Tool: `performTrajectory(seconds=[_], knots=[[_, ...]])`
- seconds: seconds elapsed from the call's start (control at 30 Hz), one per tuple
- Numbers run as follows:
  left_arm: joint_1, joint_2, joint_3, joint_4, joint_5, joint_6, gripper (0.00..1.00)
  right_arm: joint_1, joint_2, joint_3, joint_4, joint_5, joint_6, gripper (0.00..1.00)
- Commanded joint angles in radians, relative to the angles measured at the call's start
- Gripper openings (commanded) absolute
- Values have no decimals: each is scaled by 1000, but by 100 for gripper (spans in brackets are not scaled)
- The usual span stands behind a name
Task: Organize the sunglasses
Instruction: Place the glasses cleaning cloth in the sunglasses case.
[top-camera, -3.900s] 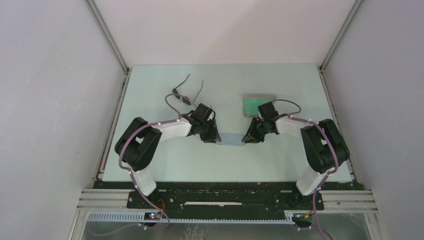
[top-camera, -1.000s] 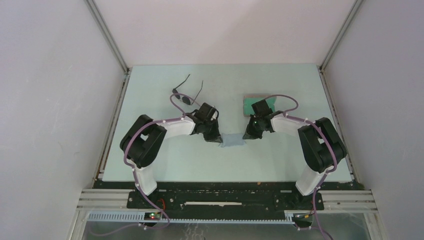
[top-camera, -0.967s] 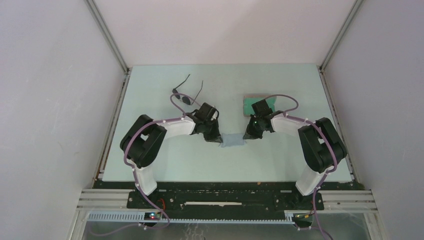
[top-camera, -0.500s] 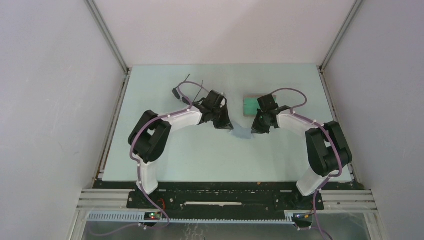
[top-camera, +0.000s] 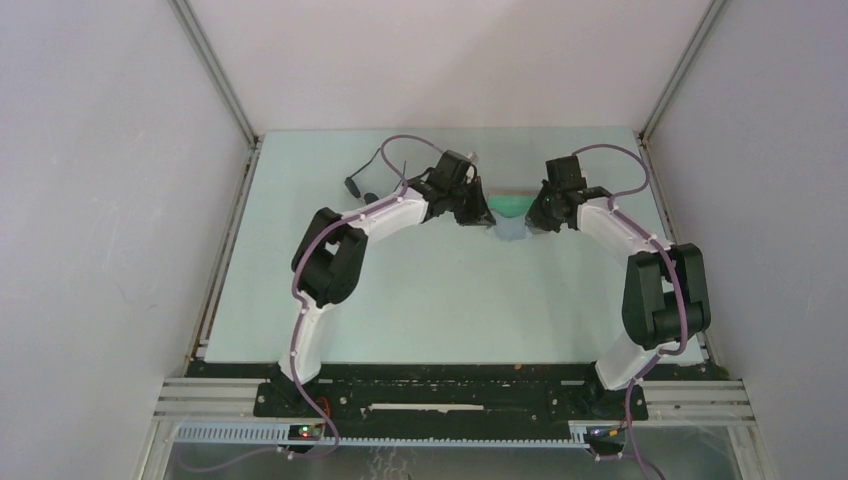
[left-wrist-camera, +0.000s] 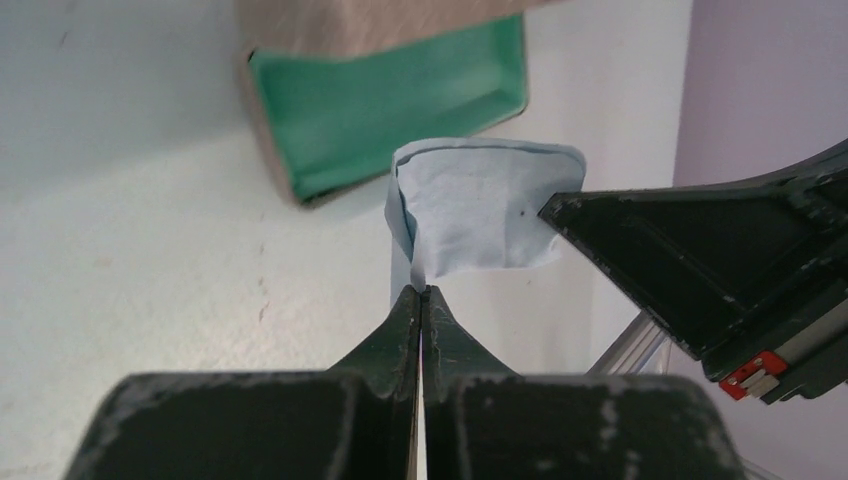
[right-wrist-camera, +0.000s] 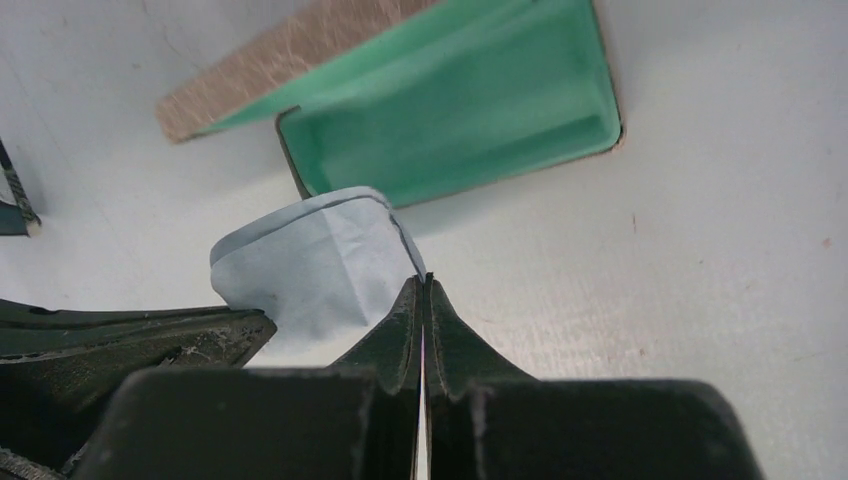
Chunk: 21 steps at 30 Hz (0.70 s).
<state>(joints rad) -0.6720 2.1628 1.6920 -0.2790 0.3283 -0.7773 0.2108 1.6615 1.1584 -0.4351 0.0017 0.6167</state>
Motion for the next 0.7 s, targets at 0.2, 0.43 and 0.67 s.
performTrajectory(seconds=[0.2,0.43,0.67], knots=[[8,157,301,-11,42,-1,0,-56,78,150,27,52,-26,0],[21,232,390,-27,48,-10,0,-76,170,242,6,61,-39,0],[30,260,387,-25,49,-14,0,-89,215,254,7,57,-43,0]])
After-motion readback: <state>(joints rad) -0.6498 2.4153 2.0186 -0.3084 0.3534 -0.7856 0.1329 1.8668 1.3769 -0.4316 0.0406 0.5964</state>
